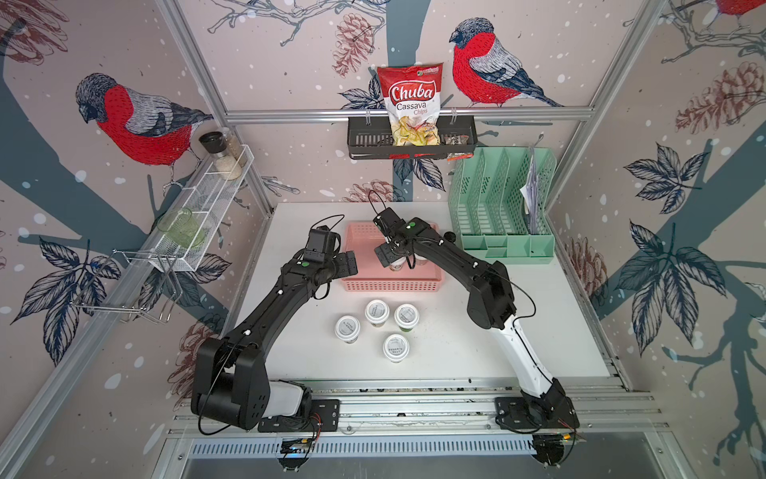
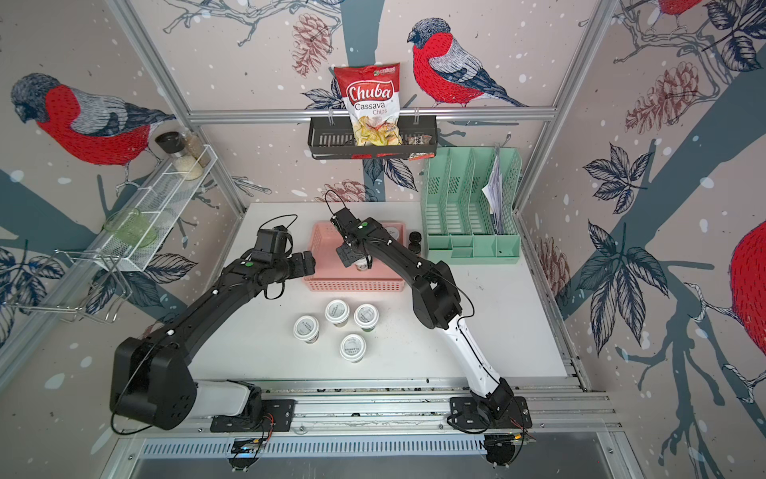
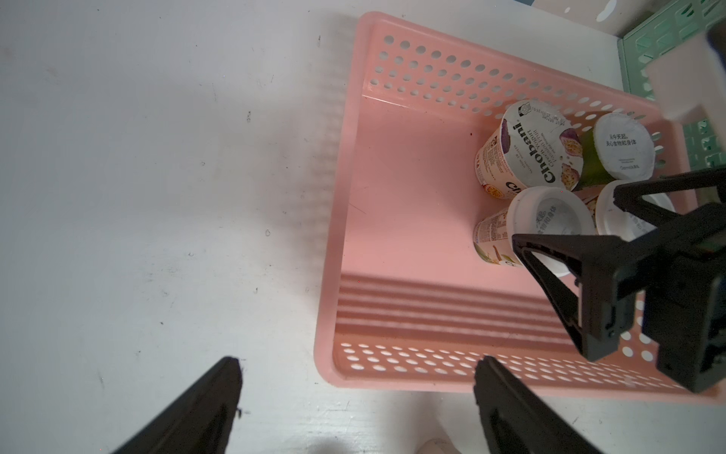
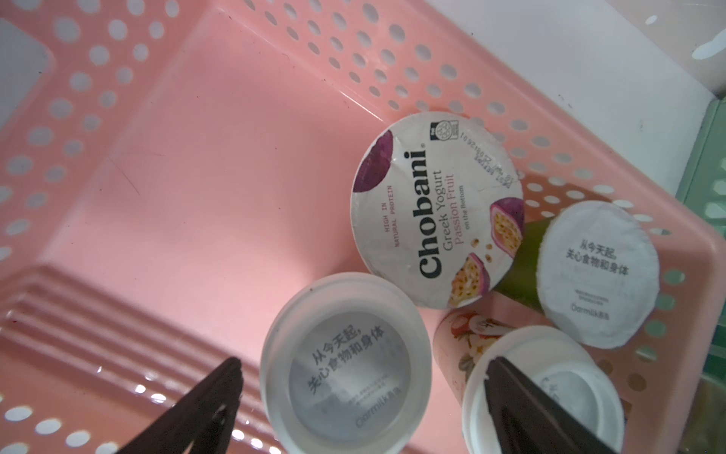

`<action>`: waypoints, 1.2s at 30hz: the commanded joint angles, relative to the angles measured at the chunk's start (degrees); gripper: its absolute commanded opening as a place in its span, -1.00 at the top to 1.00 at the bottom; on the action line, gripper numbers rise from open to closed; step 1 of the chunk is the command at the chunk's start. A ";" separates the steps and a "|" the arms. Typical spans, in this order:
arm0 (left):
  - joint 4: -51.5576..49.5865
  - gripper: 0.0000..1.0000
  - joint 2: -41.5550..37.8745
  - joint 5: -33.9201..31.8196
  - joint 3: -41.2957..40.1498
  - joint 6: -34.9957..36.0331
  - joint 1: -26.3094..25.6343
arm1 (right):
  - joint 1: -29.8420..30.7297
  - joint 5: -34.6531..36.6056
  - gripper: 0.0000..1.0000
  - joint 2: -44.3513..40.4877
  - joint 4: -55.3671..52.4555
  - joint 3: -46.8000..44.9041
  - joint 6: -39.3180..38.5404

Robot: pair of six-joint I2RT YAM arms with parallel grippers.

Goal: Put the yogurt in the basket
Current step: Place the yogurt in the basket.

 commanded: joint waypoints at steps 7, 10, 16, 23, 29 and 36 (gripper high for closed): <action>1.33 -0.92 -0.27 0.18 -0.06 0.72 0.22 | -0.75 1.58 -0.98 0.42 -1.57 -1.02 -0.80; 1.36 -0.92 -0.11 0.18 -0.07 0.79 0.10 | -0.90 1.63 -0.97 0.17 -1.51 -1.35 -0.79; 1.36 -0.92 0.10 0.31 -0.02 0.72 0.22 | -0.99 1.72 -0.95 -0.20 -1.53 -1.92 -0.79; 1.32 -0.92 0.08 0.51 -0.08 0.64 0.18 | -0.69 1.61 -0.95 -0.99 -0.84 -1.28 -1.14; 1.36 -0.92 -0.10 0.53 -0.10 0.65 0.23 | -0.57 2.65 -0.95 -1.45 -0.62 -1.24 -1.39; 1.35 -0.92 -0.27 0.53 -0.10 0.67 0.18 | -0.48 4.91 -0.98 -1.20 -0.48 -1.33 -1.67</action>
